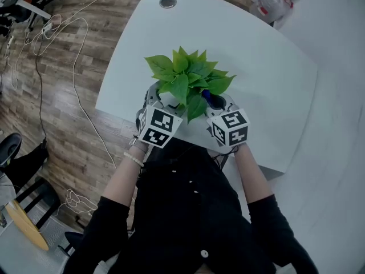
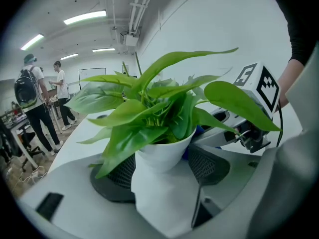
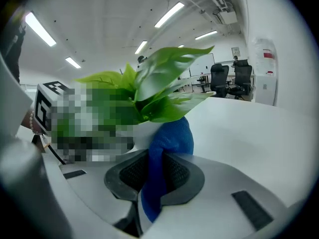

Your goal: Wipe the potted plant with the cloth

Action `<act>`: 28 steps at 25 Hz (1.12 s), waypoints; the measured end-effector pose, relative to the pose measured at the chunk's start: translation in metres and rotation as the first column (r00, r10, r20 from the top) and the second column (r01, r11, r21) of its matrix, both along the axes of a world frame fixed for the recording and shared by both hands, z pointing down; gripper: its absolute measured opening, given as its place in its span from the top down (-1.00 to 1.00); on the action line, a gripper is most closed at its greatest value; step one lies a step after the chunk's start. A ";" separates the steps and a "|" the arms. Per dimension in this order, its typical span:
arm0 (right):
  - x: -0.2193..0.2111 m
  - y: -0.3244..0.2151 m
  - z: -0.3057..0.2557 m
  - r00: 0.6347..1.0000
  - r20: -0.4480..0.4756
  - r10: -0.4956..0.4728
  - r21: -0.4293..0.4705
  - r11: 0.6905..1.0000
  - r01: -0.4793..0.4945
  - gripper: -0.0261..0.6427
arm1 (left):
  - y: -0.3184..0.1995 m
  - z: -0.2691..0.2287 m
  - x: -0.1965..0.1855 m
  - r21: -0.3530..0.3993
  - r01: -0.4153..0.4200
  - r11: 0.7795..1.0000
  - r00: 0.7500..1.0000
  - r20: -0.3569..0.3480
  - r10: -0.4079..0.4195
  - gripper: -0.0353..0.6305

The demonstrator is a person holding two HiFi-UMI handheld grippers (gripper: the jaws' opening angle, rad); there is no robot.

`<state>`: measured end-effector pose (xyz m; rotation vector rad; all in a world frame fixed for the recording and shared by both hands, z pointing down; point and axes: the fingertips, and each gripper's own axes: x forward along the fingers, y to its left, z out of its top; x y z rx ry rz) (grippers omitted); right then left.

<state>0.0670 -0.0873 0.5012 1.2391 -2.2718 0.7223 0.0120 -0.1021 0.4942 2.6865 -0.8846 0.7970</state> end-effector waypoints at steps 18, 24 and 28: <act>-0.015 0.027 -0.024 1.000 0.023 -0.020 0.060 0.998 0.019 0.67 | 0.002 0.003 0.006 -0.020 0.089 0.996 0.996 0.012 -0.088 -0.12; -0.004 0.016 -0.025 1.000 0.007 -0.006 0.069 0.998 0.006 0.67 | 0.005 0.005 0.007 -0.008 0.086 0.996 0.996 0.036 -0.086 -0.03; 0.001 0.012 -0.026 1.000 0.002 0.008 0.069 0.998 -0.008 0.67 | 0.006 0.002 0.004 -0.001 0.070 0.998 0.997 0.045 -0.070 0.06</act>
